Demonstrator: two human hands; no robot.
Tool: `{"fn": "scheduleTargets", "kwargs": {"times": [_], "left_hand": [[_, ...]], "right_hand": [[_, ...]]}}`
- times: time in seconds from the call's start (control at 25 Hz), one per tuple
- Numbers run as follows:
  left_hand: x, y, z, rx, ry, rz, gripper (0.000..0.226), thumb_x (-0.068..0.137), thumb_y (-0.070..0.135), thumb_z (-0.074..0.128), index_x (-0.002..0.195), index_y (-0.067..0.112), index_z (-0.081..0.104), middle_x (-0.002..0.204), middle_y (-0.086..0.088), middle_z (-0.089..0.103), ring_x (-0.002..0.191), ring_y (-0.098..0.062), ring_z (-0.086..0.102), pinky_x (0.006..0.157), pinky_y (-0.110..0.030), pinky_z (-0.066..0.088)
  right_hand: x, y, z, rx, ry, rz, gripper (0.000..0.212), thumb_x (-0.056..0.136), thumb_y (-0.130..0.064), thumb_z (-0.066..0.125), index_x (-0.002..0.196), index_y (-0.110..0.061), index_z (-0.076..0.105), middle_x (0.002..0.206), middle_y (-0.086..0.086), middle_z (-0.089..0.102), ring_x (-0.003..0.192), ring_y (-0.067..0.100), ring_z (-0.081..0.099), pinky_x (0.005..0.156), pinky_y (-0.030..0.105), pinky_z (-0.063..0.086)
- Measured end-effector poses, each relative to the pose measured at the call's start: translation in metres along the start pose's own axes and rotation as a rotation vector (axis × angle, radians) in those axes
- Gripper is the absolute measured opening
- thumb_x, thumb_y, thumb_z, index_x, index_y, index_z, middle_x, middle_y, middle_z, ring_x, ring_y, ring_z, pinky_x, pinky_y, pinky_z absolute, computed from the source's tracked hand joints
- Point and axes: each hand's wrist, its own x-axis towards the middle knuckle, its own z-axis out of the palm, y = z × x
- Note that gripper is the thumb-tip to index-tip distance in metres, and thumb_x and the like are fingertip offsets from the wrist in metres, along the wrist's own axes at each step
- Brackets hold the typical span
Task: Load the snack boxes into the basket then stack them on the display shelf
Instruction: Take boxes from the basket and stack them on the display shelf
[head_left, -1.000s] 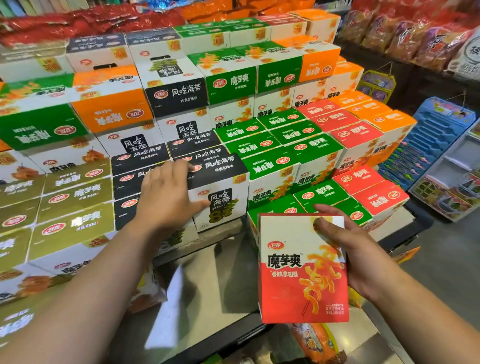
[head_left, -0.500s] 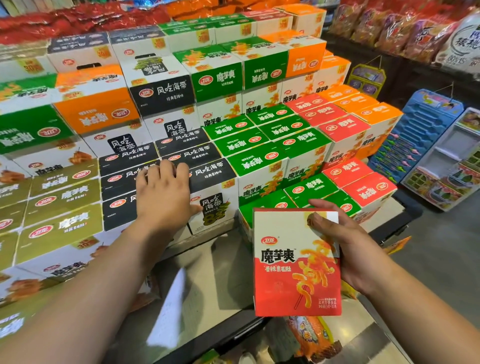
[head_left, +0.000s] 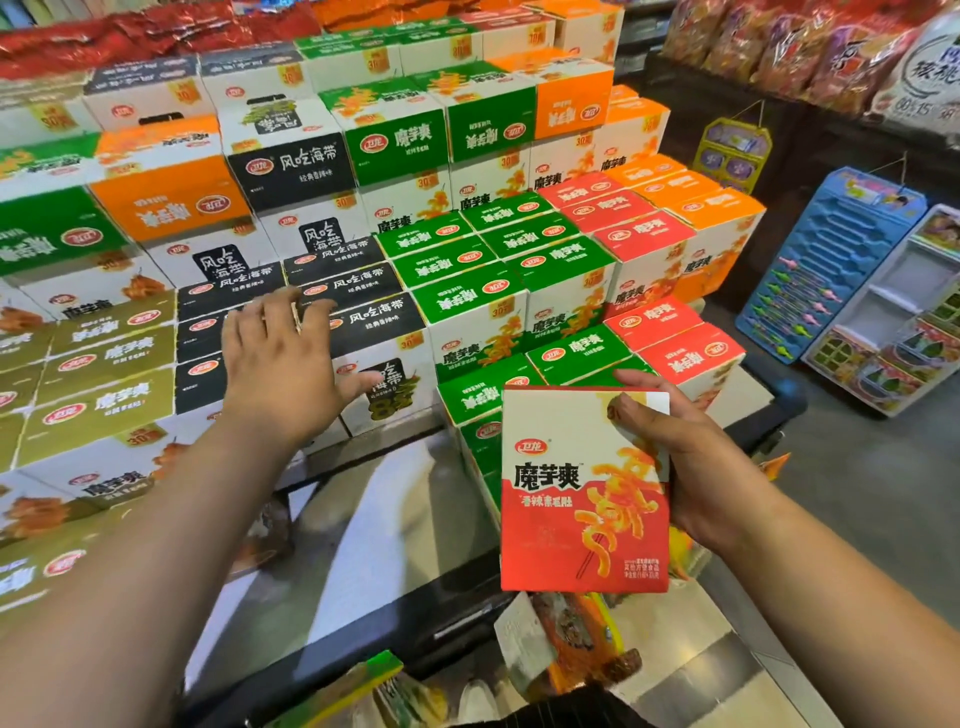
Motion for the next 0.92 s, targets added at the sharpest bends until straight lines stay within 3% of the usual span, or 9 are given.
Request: {"fn": "scheduleTargets", "kwargs": {"times": [0.12,0.24,0.32,0.44,0.56,0.64,0.76,0.92], "left_hand": [[-0.037,0.041,-0.020,-0.336,0.094,0.076,0.069,0.080,0.068,0.044,0.125,0.018,0.056,0.129,-0.012,0.048,0.123,-0.035,0.042,0.105,-0.051,0.031],[-0.079,0.109,-0.036,-0.780,-0.211,0.037,0.049,0.085,0.065,0.056,0.117,0.028,0.056,0.118,0.005,0.055,0.105,-0.014,0.056,0.092,-0.034,0.046],[-0.101,0.159,-0.039,-1.113,-0.469,-0.137,0.035,0.092,0.043,0.061,0.122,0.030,0.049,0.122,0.005,0.056,0.097,-0.003,0.061,0.082,-0.026,0.052],[-0.123,0.210,-0.029,-1.470,-0.621,-0.287,0.042,0.093,0.009,0.060,0.131,0.021,0.046,0.114,-0.001,0.058,0.085,-0.006,0.067,0.065,-0.019,0.055],[-0.134,0.243,-0.013,-1.538,-0.659,-0.279,0.058,0.075,0.019,0.073,0.127,0.026,0.049,0.121,-0.004,0.063,0.103,-0.021,0.067,0.072,-0.028,0.058],[-0.140,0.257,-0.002,-1.544,-0.680,-0.292,0.065,0.064,0.026,0.081,0.123,0.032,0.053,0.120,-0.003,0.066,0.106,-0.024,0.067,0.075,-0.035,0.058],[-0.146,0.278,0.005,-1.440,-0.699,-0.255,0.080,0.060,0.030,0.088,0.131,0.032,0.051,0.120,0.002,0.066,0.106,-0.018,0.067,0.081,-0.047,0.060],[-0.145,0.298,0.015,-1.388,-0.655,-0.175,0.076,0.068,0.021,0.082,0.132,0.035,0.046,0.115,0.014,0.068,0.101,-0.003,0.068,0.079,-0.036,0.061]], "right_hand": [[-0.013,-0.010,-0.019,0.007,-0.005,0.009,0.049,0.071,-0.022,0.069,0.117,-0.028,0.057,0.106,0.010,0.073,0.092,0.031,0.072,0.078,0.049,0.056],[-0.027,-0.017,-0.042,0.006,-0.008,-0.001,0.053,0.069,-0.021,0.071,0.119,-0.027,0.057,0.111,0.012,0.072,0.092,0.032,0.072,0.072,0.046,0.058],[-0.037,-0.021,-0.061,0.018,-0.008,0.001,0.048,0.069,-0.018,0.070,0.115,-0.026,0.058,0.113,0.013,0.071,0.088,0.031,0.073,0.065,0.042,0.061],[-0.052,-0.024,-0.090,0.028,-0.013,0.001,0.052,0.066,-0.020,0.077,0.114,-0.023,0.059,0.124,0.014,0.066,0.090,0.032,0.072,0.059,0.039,0.060],[-0.065,-0.022,-0.124,0.015,-0.002,0.004,0.077,0.045,-0.029,0.095,0.114,-0.025,0.061,0.120,0.012,0.068,0.089,0.031,0.072,0.057,0.038,0.059],[-0.072,-0.021,-0.145,-0.009,0.001,0.002,0.083,0.045,-0.031,0.095,0.119,-0.027,0.058,0.113,0.008,0.072,0.089,0.028,0.073,0.058,0.036,0.059],[-0.081,-0.023,-0.170,-0.057,0.020,0.008,0.059,0.066,-0.021,0.077,0.118,-0.034,0.052,0.106,-0.001,0.074,0.093,0.024,0.072,0.066,0.036,0.060],[-0.078,-0.025,-0.195,-0.237,0.013,0.012,0.052,0.076,-0.020,0.067,0.122,-0.039,0.050,0.108,-0.005,0.073,0.100,0.017,0.070,0.074,0.027,0.058]]}}
